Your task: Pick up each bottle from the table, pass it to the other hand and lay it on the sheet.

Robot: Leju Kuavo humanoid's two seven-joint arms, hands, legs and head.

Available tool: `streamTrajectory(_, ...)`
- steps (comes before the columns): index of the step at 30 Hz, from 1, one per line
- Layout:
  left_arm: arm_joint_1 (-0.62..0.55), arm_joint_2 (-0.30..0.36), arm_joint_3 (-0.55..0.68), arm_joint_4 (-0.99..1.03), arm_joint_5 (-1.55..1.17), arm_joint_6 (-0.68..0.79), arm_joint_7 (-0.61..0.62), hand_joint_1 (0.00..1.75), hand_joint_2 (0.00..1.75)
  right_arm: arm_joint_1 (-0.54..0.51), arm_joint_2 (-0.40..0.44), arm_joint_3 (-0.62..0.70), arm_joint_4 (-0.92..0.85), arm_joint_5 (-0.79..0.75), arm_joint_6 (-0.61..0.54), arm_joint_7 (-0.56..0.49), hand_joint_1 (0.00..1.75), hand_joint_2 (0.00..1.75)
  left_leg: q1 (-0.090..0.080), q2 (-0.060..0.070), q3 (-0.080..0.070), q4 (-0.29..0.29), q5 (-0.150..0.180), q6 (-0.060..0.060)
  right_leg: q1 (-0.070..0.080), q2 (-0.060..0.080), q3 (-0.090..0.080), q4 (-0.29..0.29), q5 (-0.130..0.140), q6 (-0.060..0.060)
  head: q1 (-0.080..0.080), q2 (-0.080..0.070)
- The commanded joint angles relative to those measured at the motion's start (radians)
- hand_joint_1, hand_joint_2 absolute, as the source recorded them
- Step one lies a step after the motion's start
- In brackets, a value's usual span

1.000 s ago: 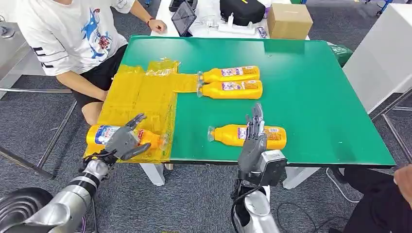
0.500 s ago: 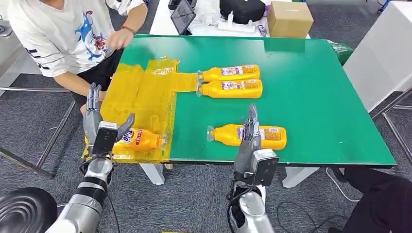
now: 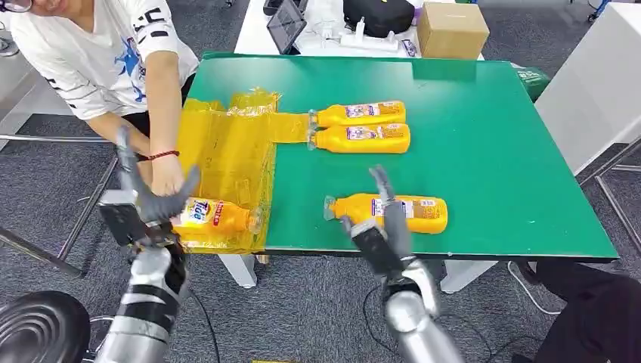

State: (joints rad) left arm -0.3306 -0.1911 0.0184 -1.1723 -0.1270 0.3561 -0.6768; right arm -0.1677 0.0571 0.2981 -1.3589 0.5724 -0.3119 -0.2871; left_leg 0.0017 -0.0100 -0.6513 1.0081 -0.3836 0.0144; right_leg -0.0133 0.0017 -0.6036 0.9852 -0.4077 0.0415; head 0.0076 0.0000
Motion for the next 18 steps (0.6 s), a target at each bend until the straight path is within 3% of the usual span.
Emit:
streamTrajectory(1, 0.131, -0.044, -0.081, 0.064, -0.035, -0.081, 0.018, 0.0, 1.75, -0.268, -0.278, -0.095, 0.307, 0.132, 0.238, 0.133, 0.0, 1.75, -0.002, 0.002, 0.002, -0.001, 0.0, 0.001, -0.002, 0.001, 0.002, -0.001, 0.001, 0.001, -0.001, 0.0)
streamTrajectory(13, 0.08, -0.045, -0.104, 0.129, -0.075, -0.108, 0.024, 0.0, 1.75, -0.406, -0.247, 0.011, 0.547, 0.155, 0.306, 0.146, 0.0, 1.75, 0.0, 0.003, 0.003, 0.001, -0.001, 0.001, 0.002, 0.002, 0.003, -0.001, 0.001, 0.0, -0.001, 0.0)
streamTrajectory(18, 0.041, -0.049, -0.128, 0.203, -0.075, -0.127, 0.009, 0.0, 1.75, -0.444, -0.214, 0.055, 0.685, 0.08, 0.374, 0.005, 0.0, 1.75, 0.001, 0.002, 0.003, 0.0, -0.001, 0.002, 0.002, 0.002, 0.003, -0.001, 0.0, 0.0, -0.001, 0.0)
